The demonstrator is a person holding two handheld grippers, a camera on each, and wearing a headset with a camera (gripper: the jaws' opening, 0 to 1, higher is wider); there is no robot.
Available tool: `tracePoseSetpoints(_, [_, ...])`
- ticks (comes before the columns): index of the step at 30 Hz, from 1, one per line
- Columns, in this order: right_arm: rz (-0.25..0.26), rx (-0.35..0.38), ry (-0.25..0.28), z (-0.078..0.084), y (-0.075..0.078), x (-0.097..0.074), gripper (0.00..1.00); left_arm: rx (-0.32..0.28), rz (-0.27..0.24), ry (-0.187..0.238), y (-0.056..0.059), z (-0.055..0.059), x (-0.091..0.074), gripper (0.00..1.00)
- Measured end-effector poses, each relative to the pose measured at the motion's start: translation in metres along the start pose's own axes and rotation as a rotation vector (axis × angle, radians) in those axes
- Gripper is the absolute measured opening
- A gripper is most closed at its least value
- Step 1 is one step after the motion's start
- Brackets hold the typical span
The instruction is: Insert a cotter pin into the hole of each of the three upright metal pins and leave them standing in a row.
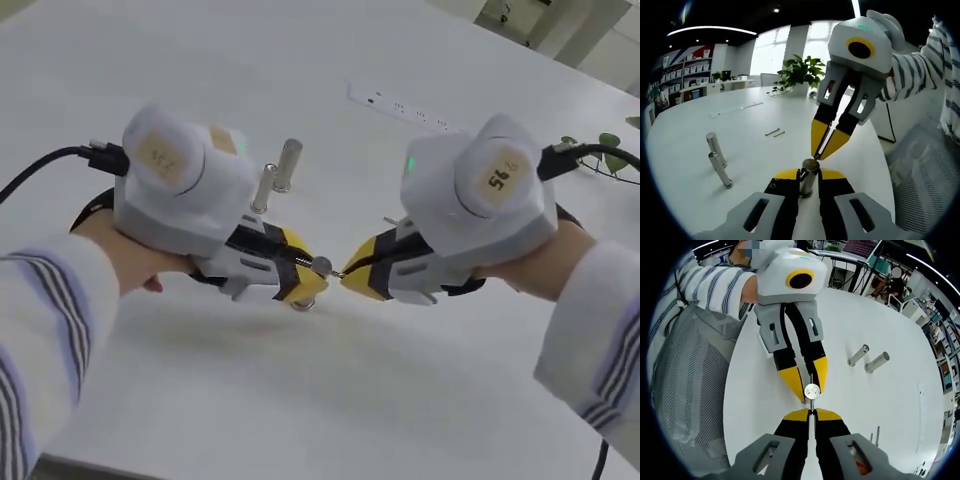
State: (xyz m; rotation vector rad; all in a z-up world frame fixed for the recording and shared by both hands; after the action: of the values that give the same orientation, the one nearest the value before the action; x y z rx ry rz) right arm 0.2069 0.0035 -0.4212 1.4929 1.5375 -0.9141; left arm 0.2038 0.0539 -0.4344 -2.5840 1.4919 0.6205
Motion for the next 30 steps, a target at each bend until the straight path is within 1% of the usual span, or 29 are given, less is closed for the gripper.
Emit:
tracePoseSetpoints(4, [0.001, -0.032, -0.005, -0.002, 0.001, 0.0, 0.0, 0.015, 0.0, -0.003, 0.0, 0.0, 0.001, 0.1])
tracePoseSetpoints(9, [-0.003, -0.049, -0.004, -0.007, 0.0, 0.002, 0.0, 0.038, 0.001, -0.008, 0.001, 0.0, 0.001, 0.1])
tracePoseSetpoints(12, [-0.005, -0.057, 0.008, -0.011, -0.002, 0.003, 0.0, 0.046, 0.005, -0.009, 0.002, 0.0, 0.001, 0.1])
tracePoseSetpoints(13, [-0.007, -0.059, -0.003, -0.01, -0.003, 0.003, 0.0, 0.053, 0.006, -0.009, 0.002, -0.001, 0.001, 0.1])
tracePoseSetpoints(17, [-0.007, -0.081, -0.005, -0.01, -0.005, 0.004, 0.0, 0.066, 0.007, -0.011, 0.003, -0.001, 0.001, 0.1])
tracePoseSetpoints(20, [0.003, -0.083, 0.015, -0.01, -0.004, 0.003, 0.0, 0.076, 0.006, -0.013, 0.003, -0.001, 0.001, 0.1])
tracePoseSetpoints(21, [0.01, -0.08, 0.024, -0.011, -0.004, 0.002, 0.02, 0.078, 0.006, -0.013, 0.003, -0.001, 0.001, 0.1])
tracePoseSetpoints(22, [0.012, -0.087, 0.044, -0.013, -0.005, 0.002, 0.04, 0.079, 0.006, -0.014, 0.004, -0.001, 0.001, 0.1])
tracePoseSetpoints(26, [0.024, -0.094, 0.052, -0.014, -0.005, 0.0, 0.06, 0.069, 0.005, -0.015, 0.004, -0.001, 0.0, 0.1])
tracePoseSetpoints(29, [0.027, -0.084, 0.056, -0.013, -0.006, -0.001, 0.08, 0.065, 0.006, -0.014, 0.004, -0.001, 0.0, 0.1])
tracePoseSetpoints(30, [0.035, -0.076, 0.066, -0.013, -0.006, -0.003, 0.1, 0.066, 0.007, -0.013, 0.004, -0.002, -0.001, 0.1])
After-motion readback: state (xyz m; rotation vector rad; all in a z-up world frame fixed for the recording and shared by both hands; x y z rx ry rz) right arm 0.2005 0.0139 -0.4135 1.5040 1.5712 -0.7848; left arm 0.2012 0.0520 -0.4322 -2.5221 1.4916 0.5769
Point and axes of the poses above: the centre of the closed fingertips' face, and the gripper's own axes: x roughly forward along the fingers, y roughly to its right, z roughly out of its underside, the point moved 3 cm from there along -x, roughly backward along the fingers, and after that the axes turned 7 degrees about -z, right-handed, at the moved point
